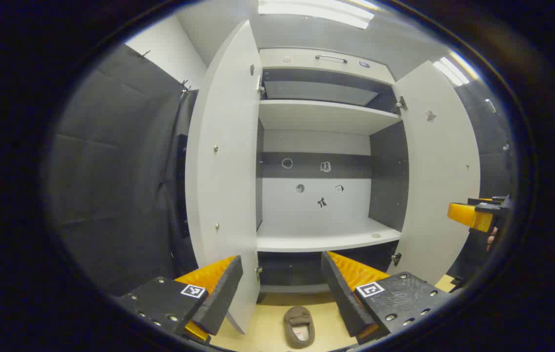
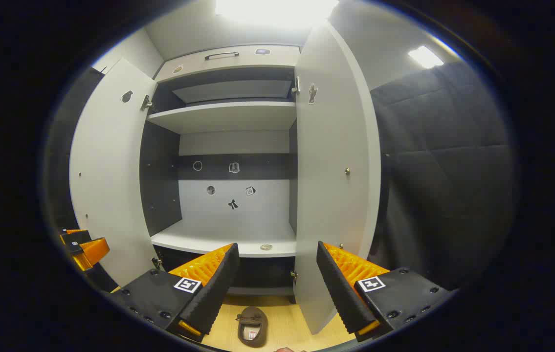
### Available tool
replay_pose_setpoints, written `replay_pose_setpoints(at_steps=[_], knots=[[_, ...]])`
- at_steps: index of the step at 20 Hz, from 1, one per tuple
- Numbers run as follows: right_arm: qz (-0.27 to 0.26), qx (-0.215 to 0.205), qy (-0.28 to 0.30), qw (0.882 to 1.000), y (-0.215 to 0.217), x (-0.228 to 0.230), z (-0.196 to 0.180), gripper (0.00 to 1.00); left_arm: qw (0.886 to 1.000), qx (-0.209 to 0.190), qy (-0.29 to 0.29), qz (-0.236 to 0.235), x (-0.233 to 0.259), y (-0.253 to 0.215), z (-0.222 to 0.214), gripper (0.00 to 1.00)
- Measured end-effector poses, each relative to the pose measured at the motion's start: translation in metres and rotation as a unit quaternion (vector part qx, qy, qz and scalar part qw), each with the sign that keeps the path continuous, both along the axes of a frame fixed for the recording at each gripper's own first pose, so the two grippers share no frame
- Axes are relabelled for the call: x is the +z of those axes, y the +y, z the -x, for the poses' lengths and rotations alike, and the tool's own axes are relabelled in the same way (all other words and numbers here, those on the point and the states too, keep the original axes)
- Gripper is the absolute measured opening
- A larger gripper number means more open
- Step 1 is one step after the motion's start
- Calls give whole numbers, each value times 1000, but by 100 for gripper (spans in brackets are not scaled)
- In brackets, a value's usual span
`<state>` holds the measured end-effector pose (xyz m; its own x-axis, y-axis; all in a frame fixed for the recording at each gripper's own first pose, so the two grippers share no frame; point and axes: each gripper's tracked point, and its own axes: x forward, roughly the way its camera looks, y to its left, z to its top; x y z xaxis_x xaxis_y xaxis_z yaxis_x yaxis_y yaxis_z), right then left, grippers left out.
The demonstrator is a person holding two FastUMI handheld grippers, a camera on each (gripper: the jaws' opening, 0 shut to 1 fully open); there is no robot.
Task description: Grab one shoe with the right hand and put it into the shoe cabinet, grab the other shoe with the left hand and put it into the shoe cabinet; then close the right door with the right hand and the left door with the left hand.
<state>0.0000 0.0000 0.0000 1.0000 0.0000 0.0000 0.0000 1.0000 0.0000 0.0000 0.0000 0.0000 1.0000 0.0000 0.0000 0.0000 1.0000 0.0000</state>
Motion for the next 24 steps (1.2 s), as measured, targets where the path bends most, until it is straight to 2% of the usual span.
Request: replay_pose_setpoints(at_steps=[1,2,3,4,5,6,7,8,10,11,13,15,20,22,23,24], knots=[[0,3,-3,1000,4,1,-2,100,1000,-1,-4,1,0,-2,2,100],[-1,8,-5,1000,8,1,-3,96,1000,-4,-6,1,1,-5,3,100],[-4,13,-2,1000,9,1,-3,100,1000,-7,-7,2,-1,-7,4,89],[-7,13,2,1000,8,-2,-2,96,1000,-10,-6,1,-2,-9,4,100],[-7,13,6,1000,6,-5,-1,100,1000,-12,-3,1,-3,-9,5,95],[-8,11,10,1000,3,-7,0,96,1000,-10,-5,0,-2,-8,7,95],[-9,11,13,1000,2,-11,0,100,1000,-8,-9,-1,0,-8,7,95],[-11,10,16,1000,0,-14,2,96,1000,-8,-12,-3,1,-7,9,95],[-15,13,18,1000,-1,-16,1,100,1000,-1,-9,-4,-4,-3,11,95],[-16,15,16,1000,-1,-15,1,96,1000,2,-6,-1,-8,-2,13,95],[-15,20,11,1000,2,-14,-1,96,1000,11,4,8,-15,3,15,95],[-14,30,10,999,8,-14,-3,99,1000,20,13,16,-20,8,19,95],[-15,60,23,998,26,-22,-10,99,999,38,18,14,-25,18,26,95],[-16,67,28,997,30,-24,-15,99,999,41,17,13,-24,18,29,95],[-19,71,34,997,32,-29,-16,99,999,43,17,13,-24,18,30,100],[-22,75,43,996,34,-35,-19,99,999,44,18,12,-25,18,30,100]])
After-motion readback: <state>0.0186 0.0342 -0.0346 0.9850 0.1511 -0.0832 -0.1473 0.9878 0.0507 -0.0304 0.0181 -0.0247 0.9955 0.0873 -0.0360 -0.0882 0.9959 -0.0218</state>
